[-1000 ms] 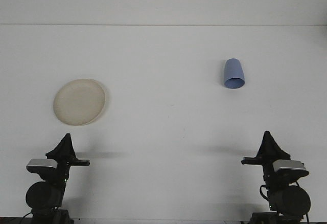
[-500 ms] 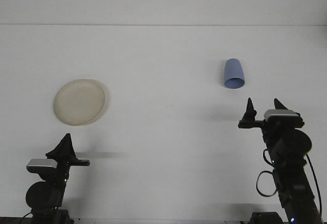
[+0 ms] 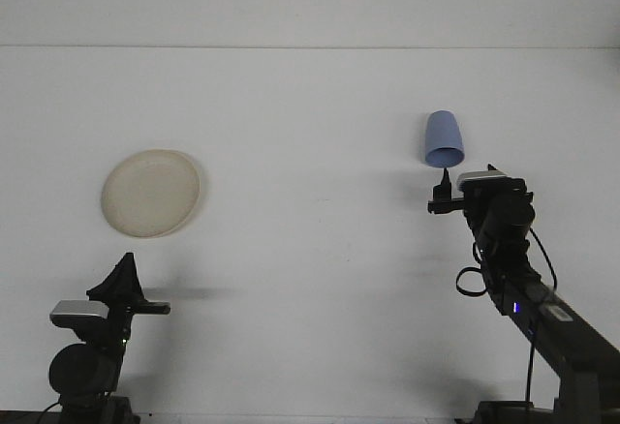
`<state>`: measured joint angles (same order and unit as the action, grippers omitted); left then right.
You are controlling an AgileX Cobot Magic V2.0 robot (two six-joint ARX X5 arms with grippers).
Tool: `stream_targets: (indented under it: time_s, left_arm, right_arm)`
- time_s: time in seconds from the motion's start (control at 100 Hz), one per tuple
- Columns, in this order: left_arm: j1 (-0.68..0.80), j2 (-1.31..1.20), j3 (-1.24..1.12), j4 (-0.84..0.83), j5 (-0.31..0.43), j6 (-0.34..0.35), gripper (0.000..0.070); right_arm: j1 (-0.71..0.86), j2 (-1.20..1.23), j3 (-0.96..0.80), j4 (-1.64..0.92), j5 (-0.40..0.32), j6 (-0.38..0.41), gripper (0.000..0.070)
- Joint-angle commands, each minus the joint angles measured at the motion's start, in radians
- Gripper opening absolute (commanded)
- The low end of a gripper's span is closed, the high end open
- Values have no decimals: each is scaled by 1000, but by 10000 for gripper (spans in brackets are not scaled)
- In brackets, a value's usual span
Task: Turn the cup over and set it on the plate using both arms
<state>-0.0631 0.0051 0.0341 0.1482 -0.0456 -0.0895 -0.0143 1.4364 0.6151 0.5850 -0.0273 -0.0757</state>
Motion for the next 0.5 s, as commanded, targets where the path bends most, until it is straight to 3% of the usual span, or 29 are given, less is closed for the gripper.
stream_targets:
  time_s: [0.0, 0.37, 0.49]
  left_arm:
    - [-2, -1, -19, 10, 5, -2, 14]
    - [-2, -1, -19, 10, 5, -2, 14]
    - [-2, -1, -19, 10, 5, -2, 14]
  right_arm:
    - [-13, 78, 28, 60, 2, -32, 570]
    - [-61, 414, 275, 73, -12, -83, 570]
    - [-65, 486, 344, 73, -46, -83, 570]
